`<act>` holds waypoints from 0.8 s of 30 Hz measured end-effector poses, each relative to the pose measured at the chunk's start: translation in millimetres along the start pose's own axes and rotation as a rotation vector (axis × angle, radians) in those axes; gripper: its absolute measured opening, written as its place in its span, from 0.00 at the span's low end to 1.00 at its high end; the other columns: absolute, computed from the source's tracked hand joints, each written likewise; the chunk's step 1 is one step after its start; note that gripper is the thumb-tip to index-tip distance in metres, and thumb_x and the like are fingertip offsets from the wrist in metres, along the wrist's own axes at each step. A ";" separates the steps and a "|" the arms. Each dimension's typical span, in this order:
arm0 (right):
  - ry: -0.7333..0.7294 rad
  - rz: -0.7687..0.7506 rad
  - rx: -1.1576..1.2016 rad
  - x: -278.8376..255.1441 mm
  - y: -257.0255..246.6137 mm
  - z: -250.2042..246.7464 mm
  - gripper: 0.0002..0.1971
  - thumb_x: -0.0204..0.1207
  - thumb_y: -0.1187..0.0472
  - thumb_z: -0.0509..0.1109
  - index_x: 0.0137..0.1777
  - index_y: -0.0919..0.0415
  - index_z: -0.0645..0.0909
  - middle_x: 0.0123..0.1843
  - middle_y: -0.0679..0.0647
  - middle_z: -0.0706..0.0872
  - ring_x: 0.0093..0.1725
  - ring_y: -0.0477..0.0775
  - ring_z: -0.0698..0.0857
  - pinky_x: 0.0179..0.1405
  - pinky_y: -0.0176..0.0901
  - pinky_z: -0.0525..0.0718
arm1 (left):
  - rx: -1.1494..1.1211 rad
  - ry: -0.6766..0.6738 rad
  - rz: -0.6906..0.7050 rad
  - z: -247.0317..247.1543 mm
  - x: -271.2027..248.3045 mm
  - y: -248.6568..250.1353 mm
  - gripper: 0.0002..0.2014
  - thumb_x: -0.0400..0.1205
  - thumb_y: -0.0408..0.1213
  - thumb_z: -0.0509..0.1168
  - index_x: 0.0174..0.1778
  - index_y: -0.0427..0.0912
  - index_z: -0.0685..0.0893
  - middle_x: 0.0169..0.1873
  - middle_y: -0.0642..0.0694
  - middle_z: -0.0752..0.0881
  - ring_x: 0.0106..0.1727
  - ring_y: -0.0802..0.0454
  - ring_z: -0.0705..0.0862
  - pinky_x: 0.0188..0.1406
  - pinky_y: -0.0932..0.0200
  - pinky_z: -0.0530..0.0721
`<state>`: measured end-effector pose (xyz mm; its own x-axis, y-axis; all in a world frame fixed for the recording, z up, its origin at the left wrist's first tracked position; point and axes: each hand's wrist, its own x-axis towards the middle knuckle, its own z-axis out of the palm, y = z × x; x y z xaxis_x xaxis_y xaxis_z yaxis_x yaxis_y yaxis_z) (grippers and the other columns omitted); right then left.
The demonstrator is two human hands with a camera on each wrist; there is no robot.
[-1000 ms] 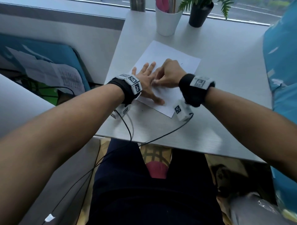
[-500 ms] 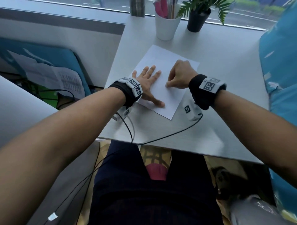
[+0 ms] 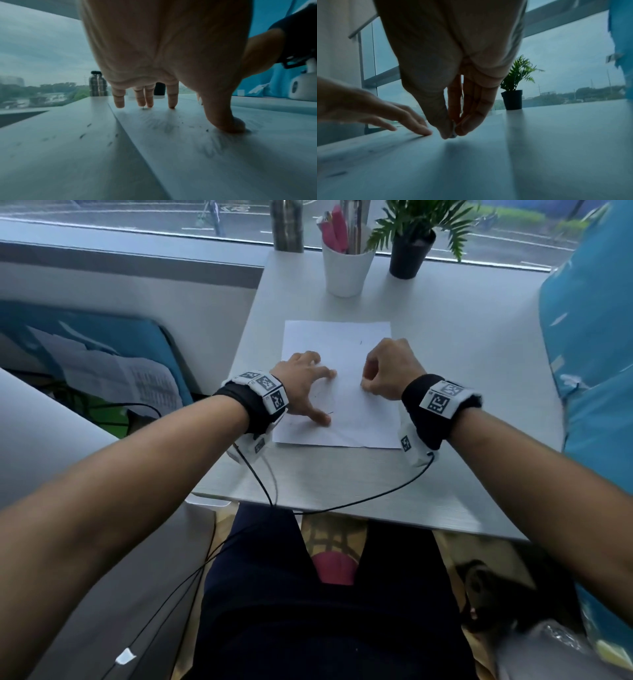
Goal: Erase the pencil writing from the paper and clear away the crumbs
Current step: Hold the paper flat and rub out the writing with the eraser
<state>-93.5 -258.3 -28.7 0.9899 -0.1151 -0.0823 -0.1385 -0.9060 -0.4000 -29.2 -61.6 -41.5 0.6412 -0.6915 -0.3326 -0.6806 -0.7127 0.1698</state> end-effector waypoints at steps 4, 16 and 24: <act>-0.051 -0.108 0.095 -2.8 -20.6 7.4 0.05 0.64 0.65 0.80 0.41 0.60 0.92 0.35 0.54 0.90 0.38 0.50 0.88 0.46 0.35 0.84 | -0.110 -0.074 0.016 6.5 3.0 -5.7 0.61 0.63 0.66 0.78 0.87 0.54 0.50 0.87 0.45 0.44 0.87 0.47 0.44 0.85 0.43 0.47; -0.214 -0.297 0.003 -6.3 -25.7 5.6 0.04 0.66 0.71 0.77 0.38 0.62 0.91 0.36 0.53 0.91 0.37 0.49 0.87 0.43 0.41 0.87 | -0.044 -0.199 -0.001 9.8 8.2 -16.8 0.73 0.56 0.81 0.69 0.84 0.53 0.30 0.83 0.55 0.28 0.84 0.54 0.30 0.83 0.41 0.34; -0.107 -0.281 0.073 6.8 -28.2 7.5 0.06 0.65 0.73 0.72 0.36 0.64 0.89 0.36 0.56 0.91 0.37 0.54 0.89 0.42 0.42 0.87 | -0.040 -0.200 0.002 7.1 6.6 -13.2 0.72 0.58 0.79 0.69 0.85 0.51 0.31 0.84 0.54 0.29 0.84 0.53 0.30 0.83 0.41 0.34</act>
<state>-83.1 -230.4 -24.8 0.9818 0.1825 -0.0532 0.1344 -0.8644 -0.4845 -18.5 -56.0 -52.5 0.5541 -0.6588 -0.5089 -0.6648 -0.7181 0.2058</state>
